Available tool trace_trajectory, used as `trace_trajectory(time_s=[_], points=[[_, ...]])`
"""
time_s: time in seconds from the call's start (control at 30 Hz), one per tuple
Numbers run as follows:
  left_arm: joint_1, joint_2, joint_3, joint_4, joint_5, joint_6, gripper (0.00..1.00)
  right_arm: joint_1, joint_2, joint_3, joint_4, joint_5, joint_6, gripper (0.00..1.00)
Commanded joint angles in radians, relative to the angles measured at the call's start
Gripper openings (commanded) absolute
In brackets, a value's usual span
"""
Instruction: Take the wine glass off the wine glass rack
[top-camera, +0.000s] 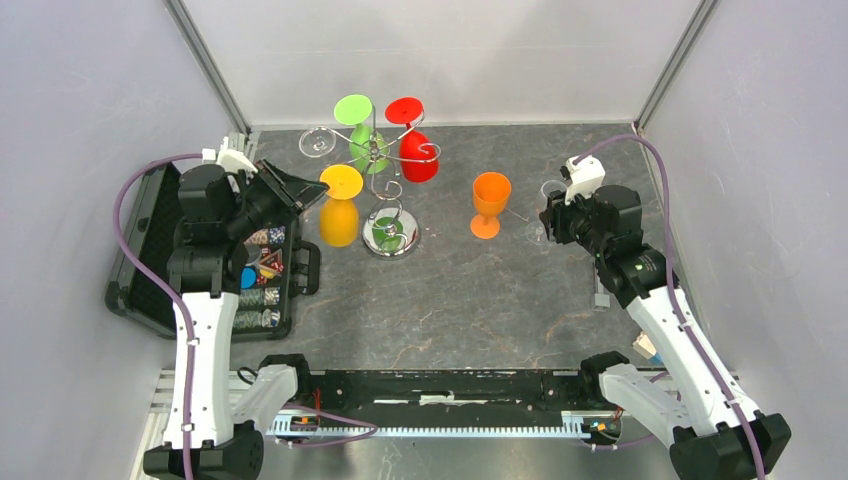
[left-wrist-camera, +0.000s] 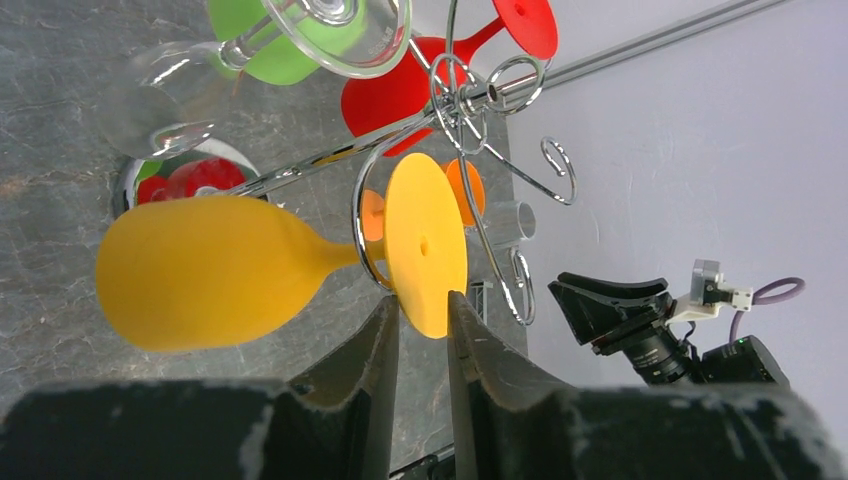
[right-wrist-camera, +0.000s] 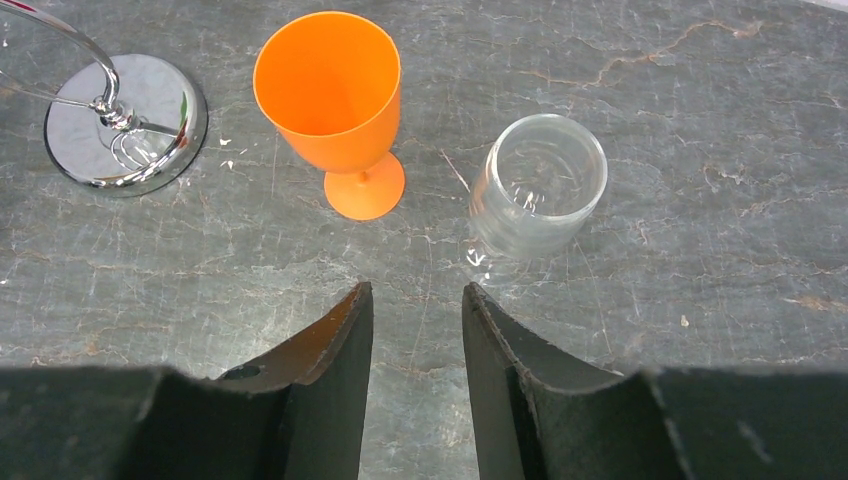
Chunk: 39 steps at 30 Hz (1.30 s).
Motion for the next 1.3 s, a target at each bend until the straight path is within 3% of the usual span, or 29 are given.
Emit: trace_trajectory(time_s=[0.0,0.93,1.0,1.13,1.27], points=[[0.004,-0.021,-0.011,0.091,0.043,-0.073,0.28,-0.002,-0.015,-0.009,0.039,0.01,0.011,0.43],[0.003,-0.009,-0.158,0.271,0.036,-0.269,0.28,-0.003,-0.02,-0.03,0.049,0.028,0.006,0.42],[0.004,-0.006,-0.16,0.271,0.039,-0.267,0.24,-0.002,-0.021,-0.03,0.048,0.029,0.006,0.42],[0.003,-0.011,-0.153,0.27,0.04,-0.259,0.05,-0.002,-0.022,-0.029,0.048,0.028,0.009,0.42],[0.003,-0.023,-0.127,0.244,0.047,-0.243,0.02,-0.002,-0.023,-0.026,0.049,0.027,0.012,0.42]])
